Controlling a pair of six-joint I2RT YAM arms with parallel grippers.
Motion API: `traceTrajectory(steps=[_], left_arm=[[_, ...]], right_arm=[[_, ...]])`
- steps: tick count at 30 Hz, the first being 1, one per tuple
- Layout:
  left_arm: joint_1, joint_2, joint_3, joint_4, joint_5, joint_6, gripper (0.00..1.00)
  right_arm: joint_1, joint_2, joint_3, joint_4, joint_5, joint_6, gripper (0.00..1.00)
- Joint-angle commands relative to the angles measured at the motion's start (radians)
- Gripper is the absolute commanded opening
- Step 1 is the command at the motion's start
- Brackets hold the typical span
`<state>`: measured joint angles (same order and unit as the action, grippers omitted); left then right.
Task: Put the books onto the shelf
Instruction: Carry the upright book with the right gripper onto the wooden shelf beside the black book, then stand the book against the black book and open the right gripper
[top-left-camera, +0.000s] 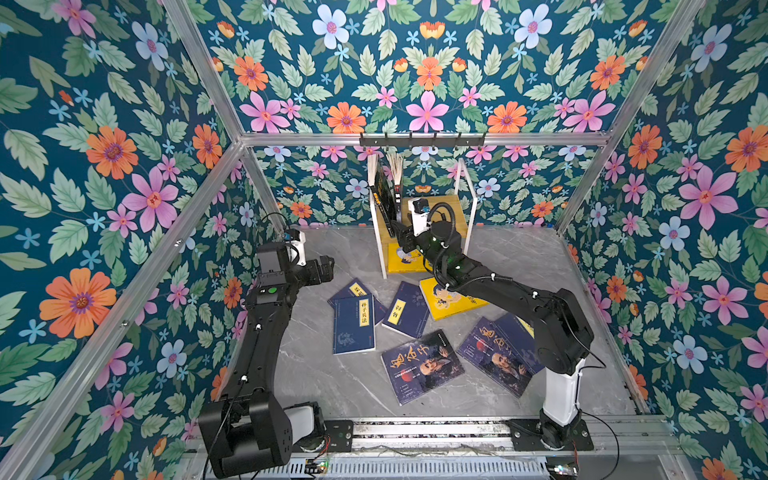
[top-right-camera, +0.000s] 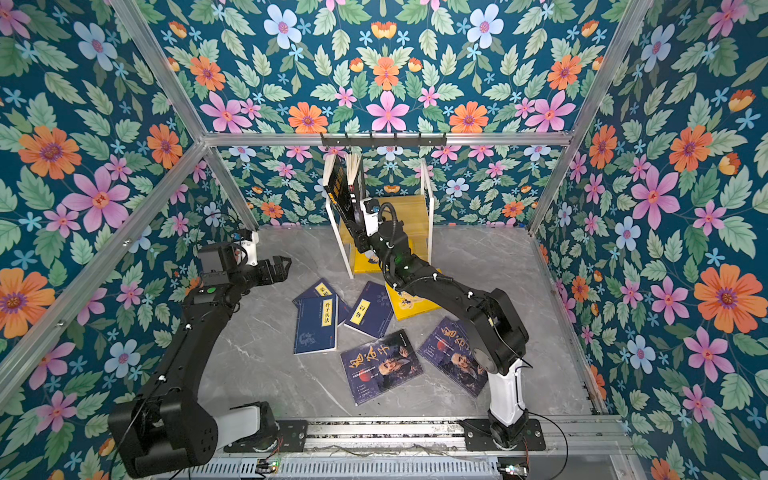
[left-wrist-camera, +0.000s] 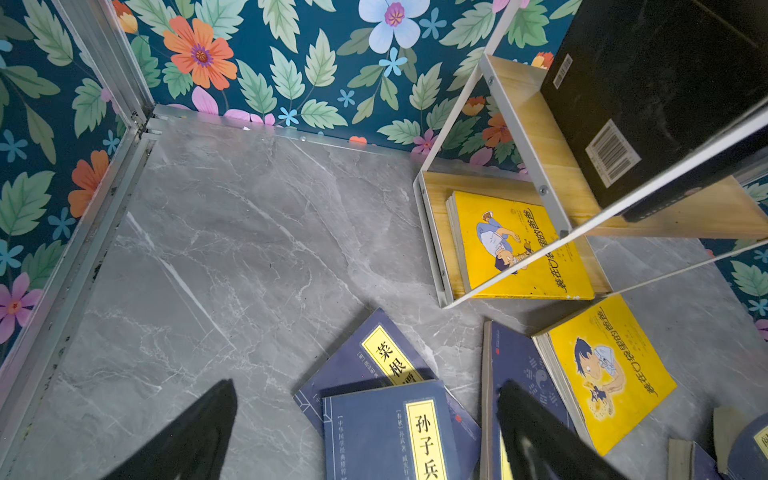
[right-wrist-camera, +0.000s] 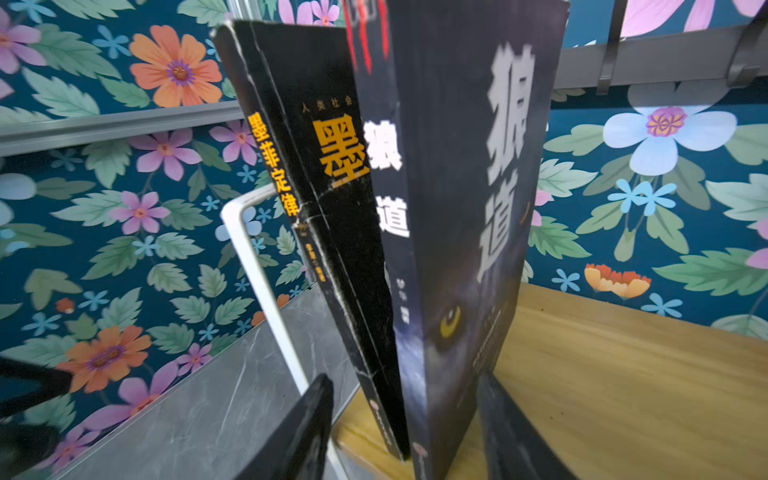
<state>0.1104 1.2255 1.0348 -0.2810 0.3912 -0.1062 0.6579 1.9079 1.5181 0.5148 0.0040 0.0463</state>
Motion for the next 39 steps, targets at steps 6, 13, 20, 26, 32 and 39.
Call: traceTrajectory(steps=[6,13,20,26,32,39], left_arm=[[0.009,-0.005,0.005,0.018,0.011,-0.01,1.0],[0.014,-0.014,0.002,0.022,0.017,-0.015,1.0],[0.015,-0.021,0.003,0.017,0.019,-0.015,1.0],[0.016,-0.02,0.005,0.015,0.02,-0.013,1.0],[0.015,-0.017,0.002,0.019,0.023,-0.016,1.0],[0.015,-0.016,0.001,0.019,0.024,-0.015,1.0]], right_arm=[[-0.127,-0.027,0.008,-0.004,-0.48,0.04,0.9],[-0.188,0.141,0.265,-0.094,-0.745,0.079,0.92],[-0.187,0.284,0.497,-0.173,-0.871,0.125,0.9],[-0.185,0.313,0.531,-0.191,-0.892,0.139,0.88],[-0.196,0.268,0.484,-0.228,-0.89,0.093,0.88],[-0.213,0.181,0.378,-0.226,-0.828,0.066,0.88]])
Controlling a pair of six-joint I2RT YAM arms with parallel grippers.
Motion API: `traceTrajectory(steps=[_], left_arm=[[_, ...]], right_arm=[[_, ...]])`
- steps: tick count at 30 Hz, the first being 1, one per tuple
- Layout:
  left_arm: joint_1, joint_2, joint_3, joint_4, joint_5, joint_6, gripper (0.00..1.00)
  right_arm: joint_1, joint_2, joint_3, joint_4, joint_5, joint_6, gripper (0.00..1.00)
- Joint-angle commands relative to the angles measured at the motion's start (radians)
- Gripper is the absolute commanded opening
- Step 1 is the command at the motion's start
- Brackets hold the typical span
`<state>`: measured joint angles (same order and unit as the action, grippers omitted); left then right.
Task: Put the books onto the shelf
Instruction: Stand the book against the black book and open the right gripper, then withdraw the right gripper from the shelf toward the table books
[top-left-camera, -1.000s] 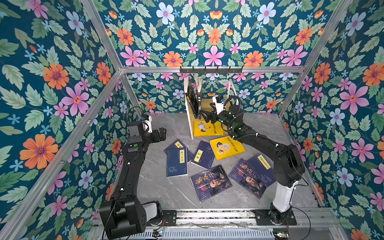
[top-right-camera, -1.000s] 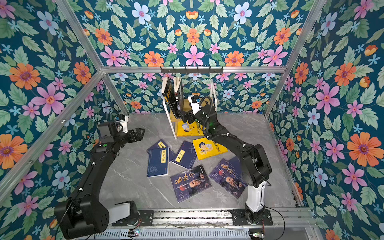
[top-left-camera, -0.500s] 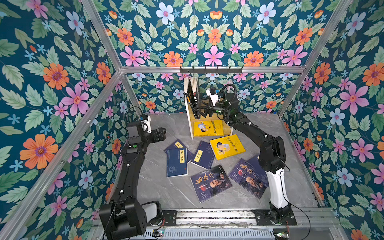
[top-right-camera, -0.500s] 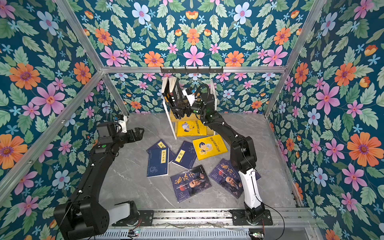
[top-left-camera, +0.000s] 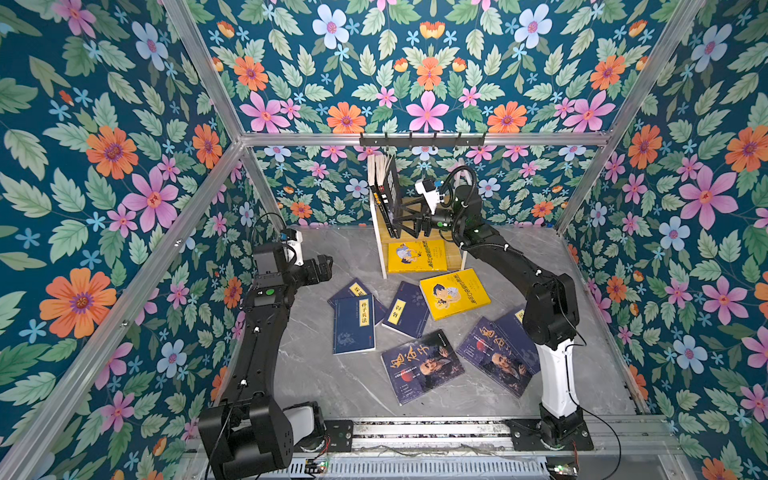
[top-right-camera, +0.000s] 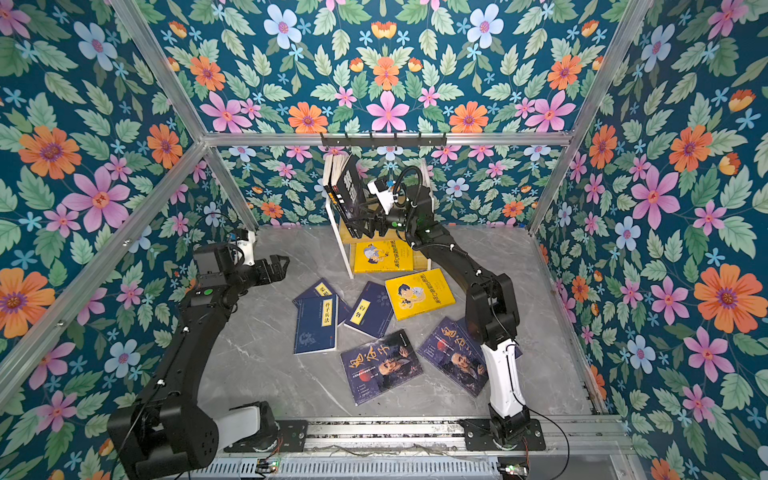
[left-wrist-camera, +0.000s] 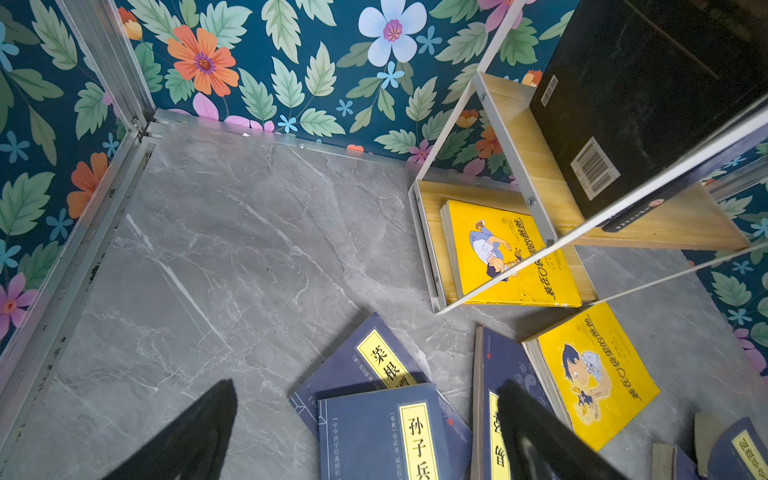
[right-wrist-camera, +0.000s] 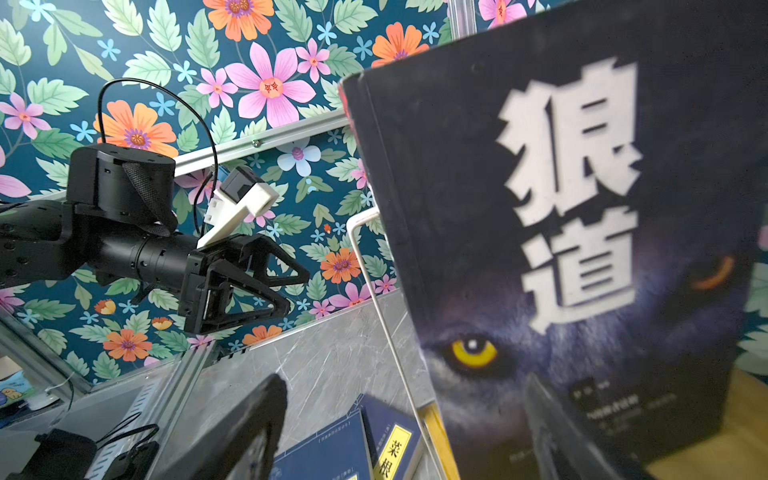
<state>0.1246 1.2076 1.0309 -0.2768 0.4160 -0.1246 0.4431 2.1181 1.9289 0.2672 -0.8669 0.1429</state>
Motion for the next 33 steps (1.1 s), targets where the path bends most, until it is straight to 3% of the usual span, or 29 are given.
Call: traceTrajectory(steps=[1,6,19,33], left_arm=[[0.001,0.005,0.01,0.013,0.001,0.001,1.0],[0.001,0.007,-0.002,0.025,0.02,-0.01,1.0],[0.002,-0.002,-0.001,0.024,0.014,-0.006,1.0],[0.004,-0.005,-0.007,0.029,0.013,-0.004,1.0]], right_arm=[[0.003,-0.033,-0.044,0.023,0.056,-0.032,0.88],[0.002,-0.007,-0.023,-0.055,0.071,-0.102,0.88],[0.001,0.129,0.123,-0.185,-0.002,-0.141,0.9],[0.005,0.17,0.207,-0.266,-0.009,-0.172,0.82]])
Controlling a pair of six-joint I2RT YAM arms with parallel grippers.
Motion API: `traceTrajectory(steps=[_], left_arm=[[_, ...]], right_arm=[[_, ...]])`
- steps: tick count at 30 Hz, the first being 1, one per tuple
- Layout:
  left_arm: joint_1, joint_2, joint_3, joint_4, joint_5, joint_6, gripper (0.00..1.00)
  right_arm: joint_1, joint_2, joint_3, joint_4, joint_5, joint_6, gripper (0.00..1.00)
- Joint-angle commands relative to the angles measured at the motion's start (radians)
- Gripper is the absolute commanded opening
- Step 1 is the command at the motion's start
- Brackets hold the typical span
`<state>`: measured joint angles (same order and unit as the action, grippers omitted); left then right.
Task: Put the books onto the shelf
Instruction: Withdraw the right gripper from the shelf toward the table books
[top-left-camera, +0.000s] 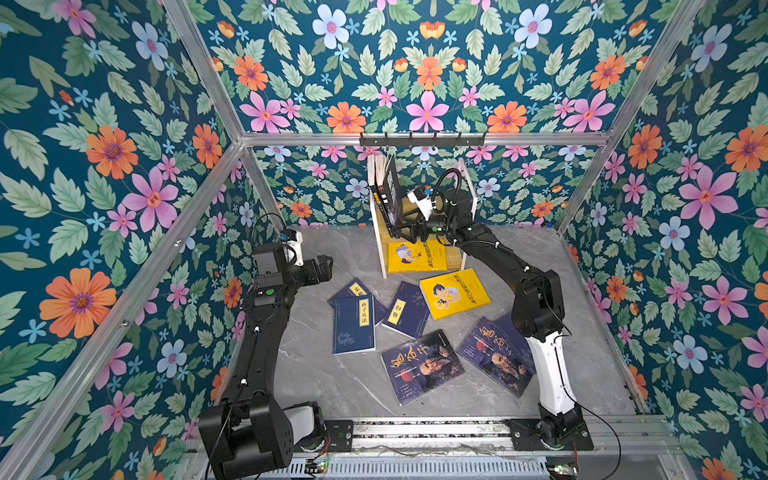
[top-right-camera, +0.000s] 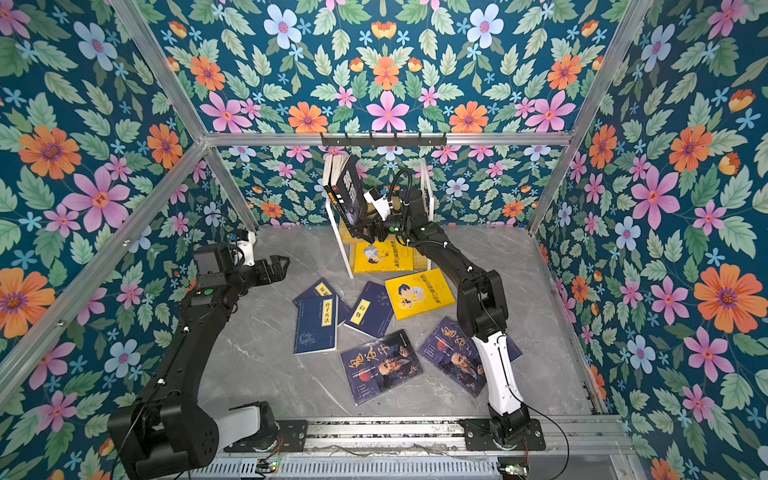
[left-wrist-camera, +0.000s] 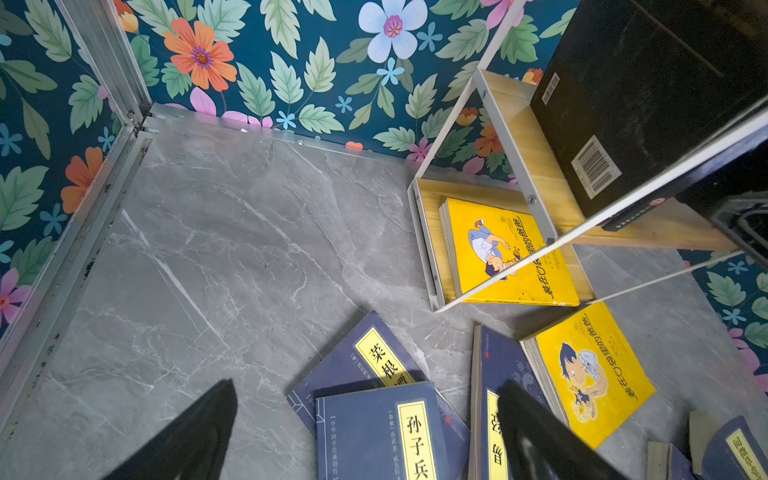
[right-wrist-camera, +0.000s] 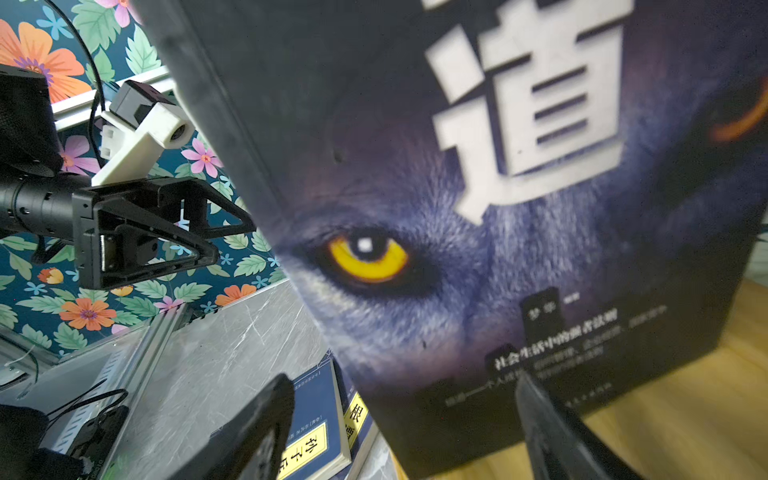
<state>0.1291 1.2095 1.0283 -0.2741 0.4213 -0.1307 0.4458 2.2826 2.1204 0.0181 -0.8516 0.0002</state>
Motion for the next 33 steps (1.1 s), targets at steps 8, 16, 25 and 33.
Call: traceTrajectory(steps=[8,16,25,33], left_arm=[[0.001,-0.011,-0.012,0.03,0.006,0.01,1.0],[-0.003,-0.004,-0.024,-0.029,0.012,0.015,1.0],[-0.007,0.019,-0.109,-0.072,0.058,-0.039,1.0],[-0.005,0.1,-0.195,-0.057,0.138,-0.095,1.0]], right_arm=[[0.006,-0.021,0.037,-0.043,-0.024,-0.046,0.82],[0.013,-0.232,-0.243,0.11,0.101,0.037,0.82],[0.128,-0.532,-0.686,0.132,0.479,0.187,0.83],[0.33,-0.597,-0.83,0.082,0.706,0.386,0.84]])
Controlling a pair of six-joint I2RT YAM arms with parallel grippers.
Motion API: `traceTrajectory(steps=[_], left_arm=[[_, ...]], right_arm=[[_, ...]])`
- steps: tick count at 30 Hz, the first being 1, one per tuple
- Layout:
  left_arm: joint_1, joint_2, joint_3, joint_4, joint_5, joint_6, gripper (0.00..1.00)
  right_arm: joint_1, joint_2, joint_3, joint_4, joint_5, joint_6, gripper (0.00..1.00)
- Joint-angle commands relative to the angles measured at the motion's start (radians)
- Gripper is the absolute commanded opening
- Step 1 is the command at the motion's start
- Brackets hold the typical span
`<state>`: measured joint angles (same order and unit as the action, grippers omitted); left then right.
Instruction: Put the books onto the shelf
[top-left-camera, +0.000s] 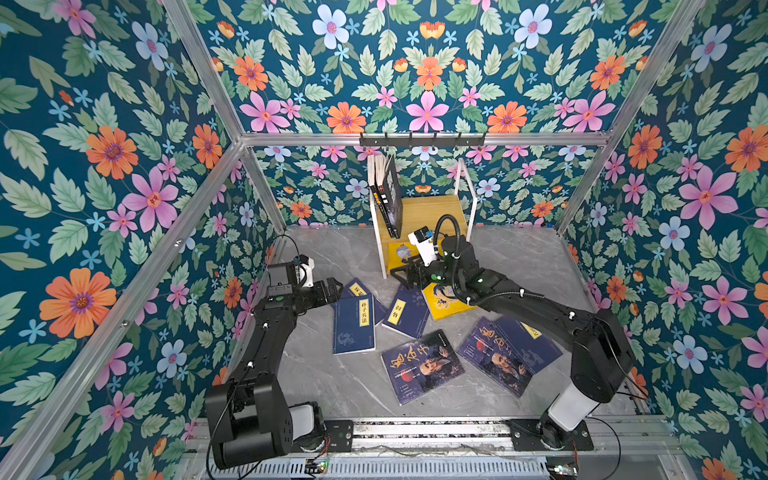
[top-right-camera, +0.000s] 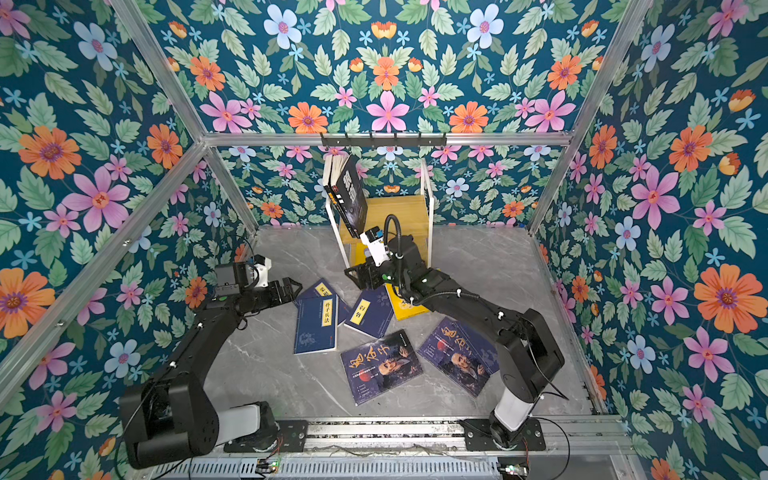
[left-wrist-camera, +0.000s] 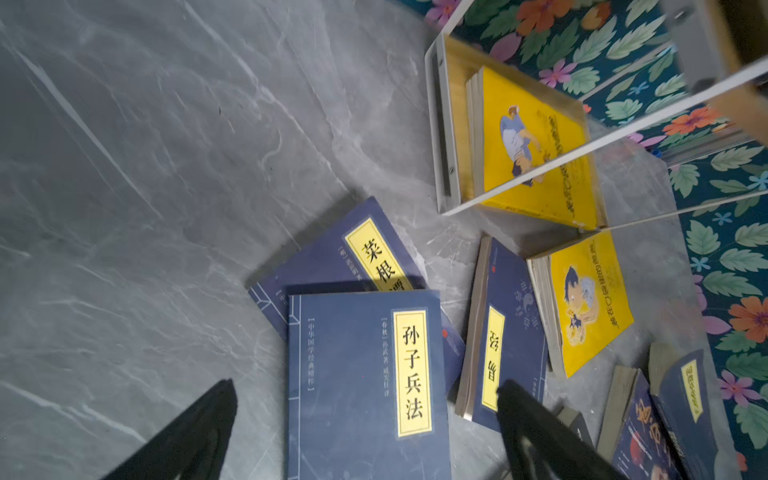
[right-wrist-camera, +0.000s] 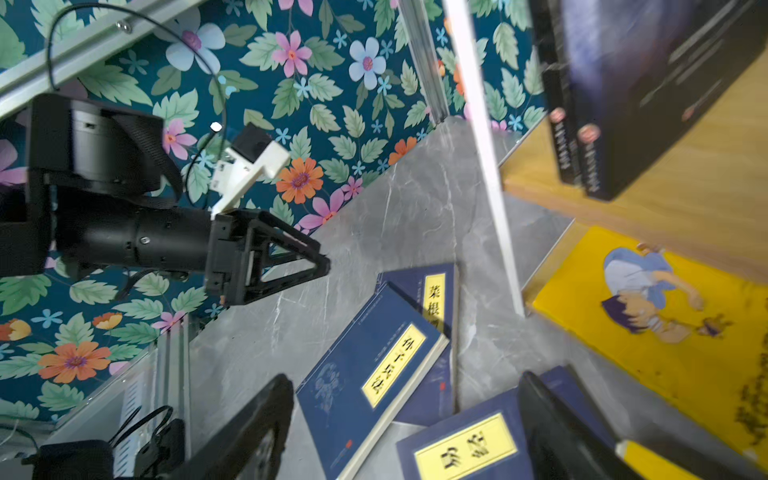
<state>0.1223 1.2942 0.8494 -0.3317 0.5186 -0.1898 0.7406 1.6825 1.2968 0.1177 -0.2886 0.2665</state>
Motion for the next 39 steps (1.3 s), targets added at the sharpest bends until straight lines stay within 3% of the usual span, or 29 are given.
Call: traceTrajectory(steps=[1,9,17,20,30,39], left_arm=[[0.001,0.021,-0.029,0.018,0.049,-0.049,1.0],[0.001,0.101,-0.129,0.124,0.094,-0.143,0.97],[0.002,0.201,-0.125,0.15,0.081,-0.159,0.95],[0.002,0.226,-0.122,0.168,0.084,-0.17,0.95],[0.002,0.274,-0.103,0.175,0.107,-0.187,0.93],[0.0,0.295,-0.096,0.18,0.135,-0.209,0.9]], right_arm=[[0.061,0.013,-0.014,-0.015,0.156,0.152,0.84],[0.168,0.159,0.057,-0.075,0.208,0.309,0.78],[0.19,0.321,0.132,-0.098,0.169,0.415,0.41],[0.191,0.373,0.15,-0.084,0.13,0.438,0.33],[0.191,0.473,0.227,-0.198,0.159,0.459,0.34],[0.19,0.538,0.244,-0.215,0.17,0.47,0.24]])
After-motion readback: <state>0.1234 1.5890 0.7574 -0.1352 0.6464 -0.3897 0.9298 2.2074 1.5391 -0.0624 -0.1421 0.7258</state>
